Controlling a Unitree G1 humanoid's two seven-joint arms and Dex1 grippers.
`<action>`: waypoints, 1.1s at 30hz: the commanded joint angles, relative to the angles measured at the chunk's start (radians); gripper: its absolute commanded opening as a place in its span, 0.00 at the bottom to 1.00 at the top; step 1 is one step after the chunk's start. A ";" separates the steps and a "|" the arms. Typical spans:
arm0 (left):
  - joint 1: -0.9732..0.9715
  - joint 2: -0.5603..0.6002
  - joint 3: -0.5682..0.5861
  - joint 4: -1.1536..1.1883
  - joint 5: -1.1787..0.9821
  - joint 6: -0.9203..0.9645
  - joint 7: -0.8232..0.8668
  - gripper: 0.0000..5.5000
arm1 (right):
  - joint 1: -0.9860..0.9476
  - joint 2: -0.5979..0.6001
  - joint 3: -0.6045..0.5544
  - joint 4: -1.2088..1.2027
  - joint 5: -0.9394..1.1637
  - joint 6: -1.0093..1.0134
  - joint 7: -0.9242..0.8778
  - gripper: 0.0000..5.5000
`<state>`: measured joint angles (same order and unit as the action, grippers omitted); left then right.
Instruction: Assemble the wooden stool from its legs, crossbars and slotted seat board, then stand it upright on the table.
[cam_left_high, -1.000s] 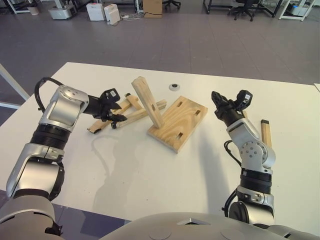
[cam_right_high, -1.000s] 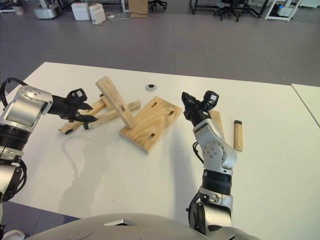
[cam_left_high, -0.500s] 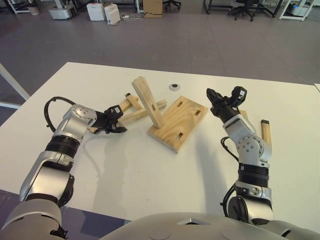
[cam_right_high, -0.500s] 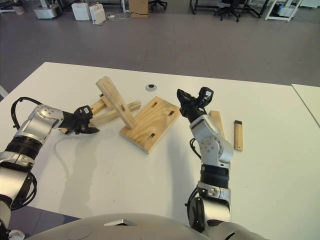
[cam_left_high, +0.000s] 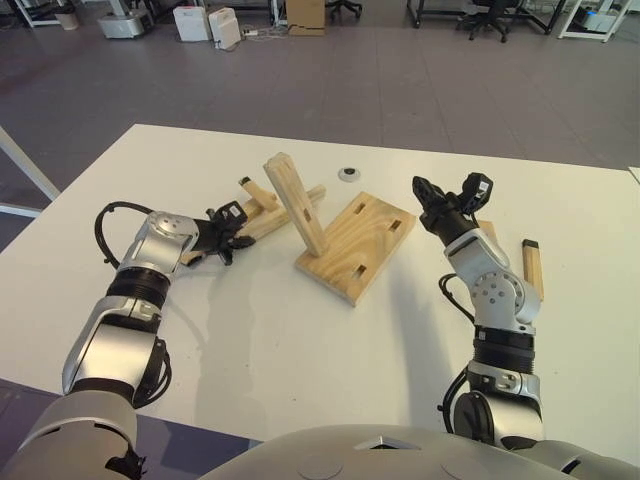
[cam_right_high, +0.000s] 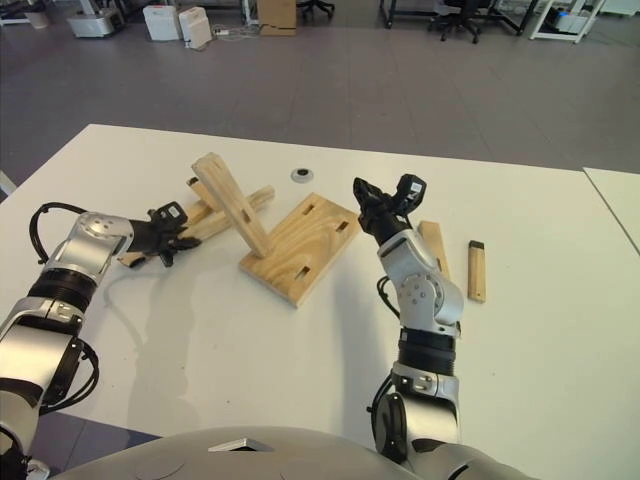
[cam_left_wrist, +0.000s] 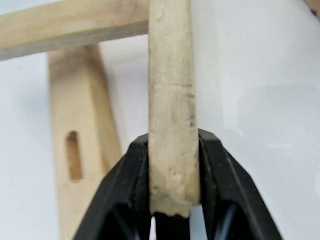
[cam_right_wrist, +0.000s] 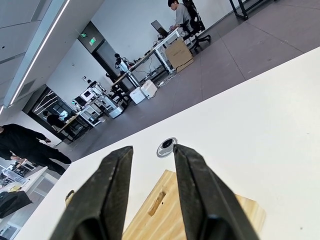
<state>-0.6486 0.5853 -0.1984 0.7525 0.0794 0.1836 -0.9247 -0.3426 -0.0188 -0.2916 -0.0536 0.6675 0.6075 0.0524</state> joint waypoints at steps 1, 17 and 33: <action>0.061 0.021 0.105 -0.153 -0.072 0.004 0.050 0.19 | -0.022 -0.011 -0.009 -0.005 0.006 0.008 -0.011 0.27; -0.110 0.042 0.294 -0.604 -0.244 -0.160 0.116 0.19 | -0.470 0.046 -0.105 -0.129 0.704 0.128 -0.123 0.54; -0.026 0.019 0.236 -0.903 -0.384 0.117 0.090 0.19 | -0.512 -0.027 0.063 -0.161 0.597 0.032 -0.046 0.89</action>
<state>-0.6802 0.5902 0.0462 -0.1223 -0.2890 0.2804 -0.8216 -0.8517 -0.0344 -0.2481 -0.2068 1.2925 0.6502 -0.0159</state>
